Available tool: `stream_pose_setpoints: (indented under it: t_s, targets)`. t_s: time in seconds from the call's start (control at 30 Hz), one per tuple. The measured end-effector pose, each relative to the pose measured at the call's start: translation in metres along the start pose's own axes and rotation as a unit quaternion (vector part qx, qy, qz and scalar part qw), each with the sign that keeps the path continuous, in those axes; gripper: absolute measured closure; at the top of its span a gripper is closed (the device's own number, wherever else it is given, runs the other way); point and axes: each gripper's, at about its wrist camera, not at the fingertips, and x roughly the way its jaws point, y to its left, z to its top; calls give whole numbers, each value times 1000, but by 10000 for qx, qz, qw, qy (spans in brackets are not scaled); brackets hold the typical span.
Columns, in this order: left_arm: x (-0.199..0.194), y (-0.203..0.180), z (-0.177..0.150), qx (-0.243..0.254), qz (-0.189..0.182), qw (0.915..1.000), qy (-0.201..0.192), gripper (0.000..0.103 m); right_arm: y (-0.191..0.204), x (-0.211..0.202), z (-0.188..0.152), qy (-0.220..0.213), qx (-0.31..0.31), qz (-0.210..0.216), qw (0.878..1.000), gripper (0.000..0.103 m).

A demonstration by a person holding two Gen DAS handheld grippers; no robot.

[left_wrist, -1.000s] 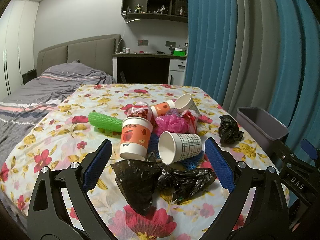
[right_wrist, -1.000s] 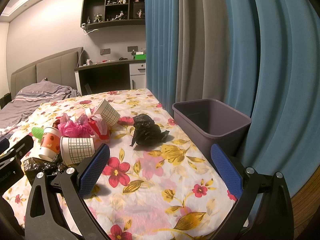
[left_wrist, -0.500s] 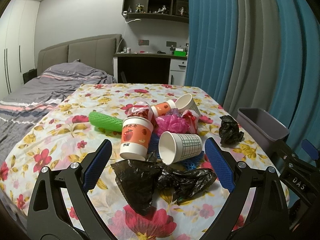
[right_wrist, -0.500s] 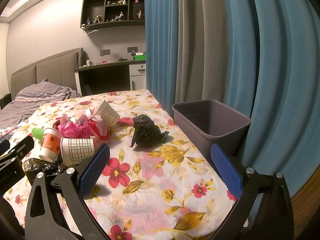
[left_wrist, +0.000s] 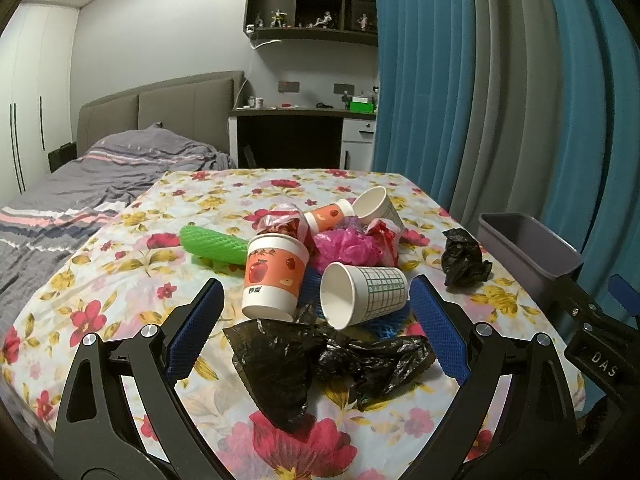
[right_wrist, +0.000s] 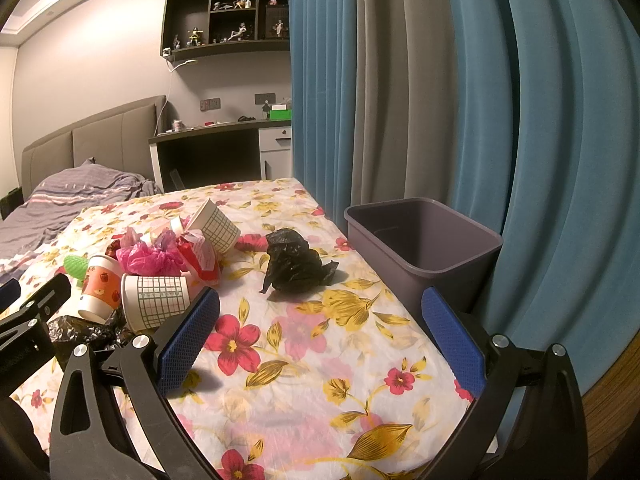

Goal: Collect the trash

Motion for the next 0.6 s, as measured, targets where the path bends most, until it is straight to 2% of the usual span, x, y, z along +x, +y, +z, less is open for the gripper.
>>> stream_pose_setpoints:
  t_s: [0.23,0.37,0.5,0.6]
  targets:
    - [1,-1,-2,-1,30,10000,-33,11,0,0,0,-2,1,1,10000,5]
    - [2,0,-4,14,-111,9999,-81,11,-1,0,0,-5,16,4,10000,5]
    - [0,-6,-5,360,-166,9991,-155,11,0,1,0,-1,17,-2,10000,5]
    - [-1,-8,-6,424,-186,9988,-156,11,-1,1,-1,-3,11,1,10000,5]
